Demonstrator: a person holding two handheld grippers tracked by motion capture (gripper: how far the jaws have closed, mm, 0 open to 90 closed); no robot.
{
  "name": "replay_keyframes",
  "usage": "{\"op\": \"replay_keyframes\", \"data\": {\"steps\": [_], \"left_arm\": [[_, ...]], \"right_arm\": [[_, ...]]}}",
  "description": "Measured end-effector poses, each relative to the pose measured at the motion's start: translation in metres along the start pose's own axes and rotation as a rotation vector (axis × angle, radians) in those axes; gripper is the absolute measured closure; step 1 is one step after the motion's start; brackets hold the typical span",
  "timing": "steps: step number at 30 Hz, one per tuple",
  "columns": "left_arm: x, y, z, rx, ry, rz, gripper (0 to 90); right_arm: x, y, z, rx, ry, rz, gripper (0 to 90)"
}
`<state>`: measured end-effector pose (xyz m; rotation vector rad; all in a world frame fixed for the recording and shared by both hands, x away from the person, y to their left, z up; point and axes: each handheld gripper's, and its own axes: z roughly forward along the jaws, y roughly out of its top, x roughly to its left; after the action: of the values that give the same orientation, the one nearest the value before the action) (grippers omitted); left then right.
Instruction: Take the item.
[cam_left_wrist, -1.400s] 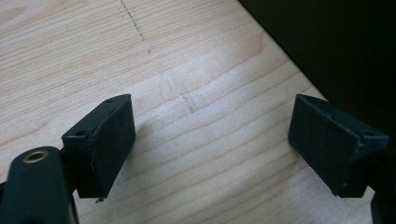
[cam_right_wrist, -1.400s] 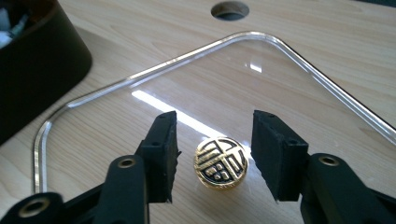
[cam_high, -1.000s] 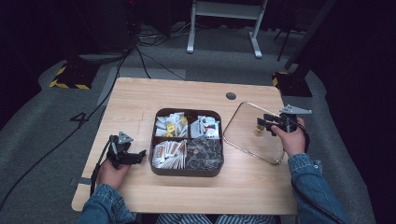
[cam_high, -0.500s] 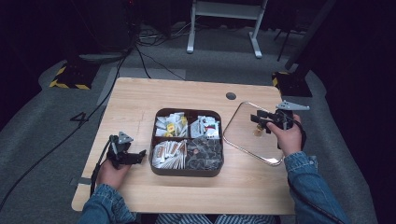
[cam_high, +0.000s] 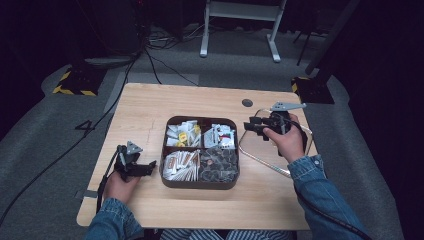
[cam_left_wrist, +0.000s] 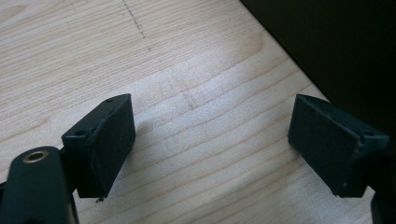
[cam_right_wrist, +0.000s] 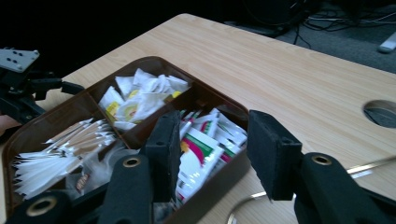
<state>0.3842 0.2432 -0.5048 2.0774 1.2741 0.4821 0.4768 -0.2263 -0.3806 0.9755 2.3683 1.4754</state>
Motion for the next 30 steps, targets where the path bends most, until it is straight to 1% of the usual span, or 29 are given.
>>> {"op": "replay_keyframes", "data": {"steps": [2, 6, 12, 16, 18, 20, 25, 30], "left_arm": [[0.0, 0.0, 0.0, 0.0, 0.0, 0.0, 15.3], [0.0, 0.0, 0.0, 0.0, 0.0, 0.0, 15.3], [0.0, 0.0, 0.0, 0.0, 0.0, 0.0, 15.3], [0.0, 0.0, 0.0, 0.0, 0.0, 0.0, 15.3], [0.0, 0.0, 0.0, -0.001, 0.0, 0.0, 15.3], [0.0, 0.0, 0.0, 0.0, 0.0, 0.0, 15.3], [0.0, 0.0, 0.0, -0.001, 0.001, -0.001, 15.3], [0.0, 0.0, 0.0, -0.002, 0.001, -0.001, 15.3]], "right_arm": [[0.002, 0.002, 0.003, 0.002, 0.007, -0.003, 55.8], [0.013, 0.008, 0.017, 0.018, 0.031, -0.017, 55.8], [0.025, 0.012, 0.04, 0.054, 0.059, -0.007, 55.0], [0.03, 0.009, 0.055, 0.104, 0.066, 0.018, 53.3], [0.032, 0.004, 0.068, 0.141, 0.066, 0.03, 53.1], [0.032, 0.003, 0.071, 0.15, 0.067, 0.032, 53.2], [0.035, -0.005, 0.088, 0.205, 0.061, 0.043, 54.5], [0.036, -0.01, 0.099, 0.242, 0.062, 0.061, 55.0]]}}
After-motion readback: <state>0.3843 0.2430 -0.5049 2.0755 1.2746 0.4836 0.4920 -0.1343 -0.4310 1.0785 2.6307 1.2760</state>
